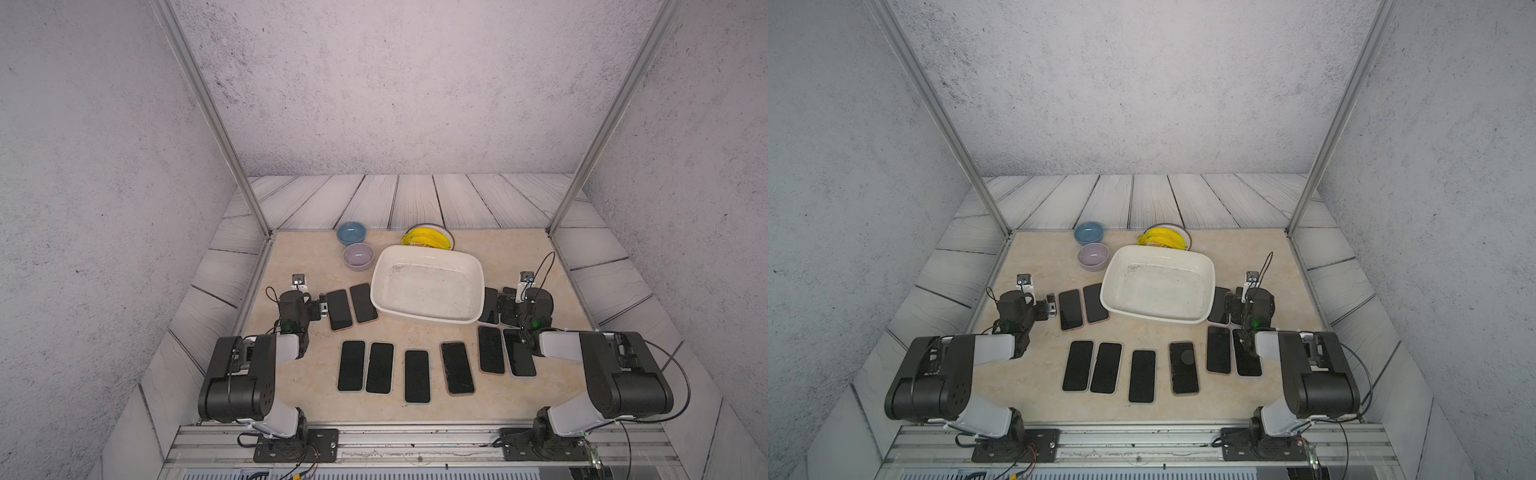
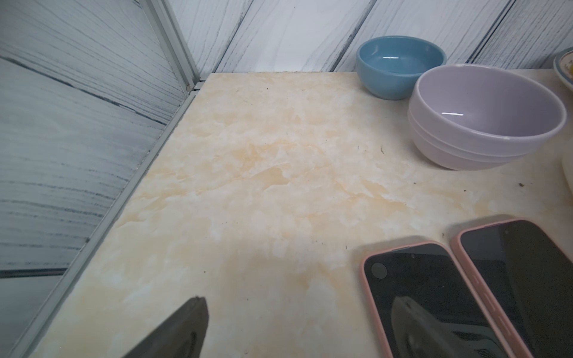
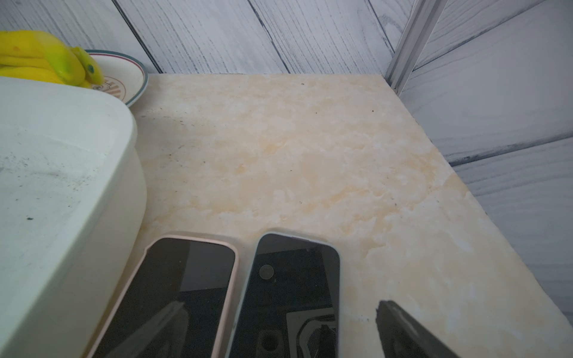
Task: Take the phone out of the storage box
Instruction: Reset both arms
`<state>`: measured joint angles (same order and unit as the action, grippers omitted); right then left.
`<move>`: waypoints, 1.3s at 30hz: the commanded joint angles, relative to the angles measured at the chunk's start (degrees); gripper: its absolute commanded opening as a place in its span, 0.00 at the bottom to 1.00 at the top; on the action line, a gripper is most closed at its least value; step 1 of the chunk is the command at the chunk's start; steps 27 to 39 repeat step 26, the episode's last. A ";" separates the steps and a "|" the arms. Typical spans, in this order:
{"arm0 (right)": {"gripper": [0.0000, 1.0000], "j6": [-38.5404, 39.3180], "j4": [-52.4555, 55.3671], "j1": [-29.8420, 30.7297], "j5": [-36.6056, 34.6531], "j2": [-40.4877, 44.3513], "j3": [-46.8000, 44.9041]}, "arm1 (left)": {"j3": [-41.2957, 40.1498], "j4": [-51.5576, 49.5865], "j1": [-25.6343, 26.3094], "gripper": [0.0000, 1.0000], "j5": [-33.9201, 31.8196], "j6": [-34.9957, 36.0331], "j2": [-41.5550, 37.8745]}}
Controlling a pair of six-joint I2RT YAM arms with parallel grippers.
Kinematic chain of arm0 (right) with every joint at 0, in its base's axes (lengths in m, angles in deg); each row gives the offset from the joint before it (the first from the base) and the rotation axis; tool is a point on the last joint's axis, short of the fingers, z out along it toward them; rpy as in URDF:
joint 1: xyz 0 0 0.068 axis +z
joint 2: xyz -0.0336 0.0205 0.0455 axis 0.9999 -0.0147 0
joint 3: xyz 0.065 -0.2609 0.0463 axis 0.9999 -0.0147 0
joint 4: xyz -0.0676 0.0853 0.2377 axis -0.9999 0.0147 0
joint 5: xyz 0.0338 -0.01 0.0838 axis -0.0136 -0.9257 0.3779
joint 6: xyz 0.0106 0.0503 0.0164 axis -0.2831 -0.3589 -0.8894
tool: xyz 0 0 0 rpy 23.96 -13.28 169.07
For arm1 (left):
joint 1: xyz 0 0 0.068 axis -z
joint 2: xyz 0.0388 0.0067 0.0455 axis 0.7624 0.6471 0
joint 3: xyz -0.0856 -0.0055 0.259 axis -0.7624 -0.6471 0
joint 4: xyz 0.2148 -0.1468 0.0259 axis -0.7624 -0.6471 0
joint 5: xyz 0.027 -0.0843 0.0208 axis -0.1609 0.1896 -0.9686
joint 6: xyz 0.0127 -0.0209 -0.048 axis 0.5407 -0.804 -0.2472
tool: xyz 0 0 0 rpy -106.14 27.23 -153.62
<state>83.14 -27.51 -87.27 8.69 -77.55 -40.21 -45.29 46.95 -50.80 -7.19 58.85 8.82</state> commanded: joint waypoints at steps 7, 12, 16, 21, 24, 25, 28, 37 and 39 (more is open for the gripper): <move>1.00 0.46 -1.66 -0.27 1.11 -0.09 0.18 | 0.54 1.63 -0.10 0.98 1.08 0.25 0.00; 1.00 0.46 -1.75 -0.23 1.11 -0.14 0.14 | 0.54 1.88 -0.06 0.99 1.17 0.25 0.16; 1.00 0.57 -1.71 -0.22 1.07 -0.10 0.11 | 0.61 2.74 -0.06 0.98 1.45 0.34 0.81; 1.00 0.58 -1.81 -0.28 1.05 -0.22 0.16 | -0.18 6.15 -0.18 0.99 1.49 0.20 1.95; 1.00 0.41 -1.85 -0.23 1.10 -0.37 0.23 | -0.27 5.70 -0.11 0.98 1.47 0.30 1.55; 1.00 0.42 -1.81 -0.30 1.11 -0.25 0.16 | -0.47 5.13 -0.11 0.98 1.37 0.26 0.90; 1.00 0.42 -1.75 -0.25 1.11 -0.01 0.05 | 0.14 3.36 -0.08 0.98 1.44 0.16 0.64; 1.00 0.42 -1.75 -0.25 1.11 -0.01 0.05 | 0.14 3.36 -0.08 0.98 1.44 0.16 0.64; 1.00 0.42 -1.75 -0.25 1.11 -0.01 0.05 | 0.14 3.36 -0.08 0.98 1.44 0.16 0.64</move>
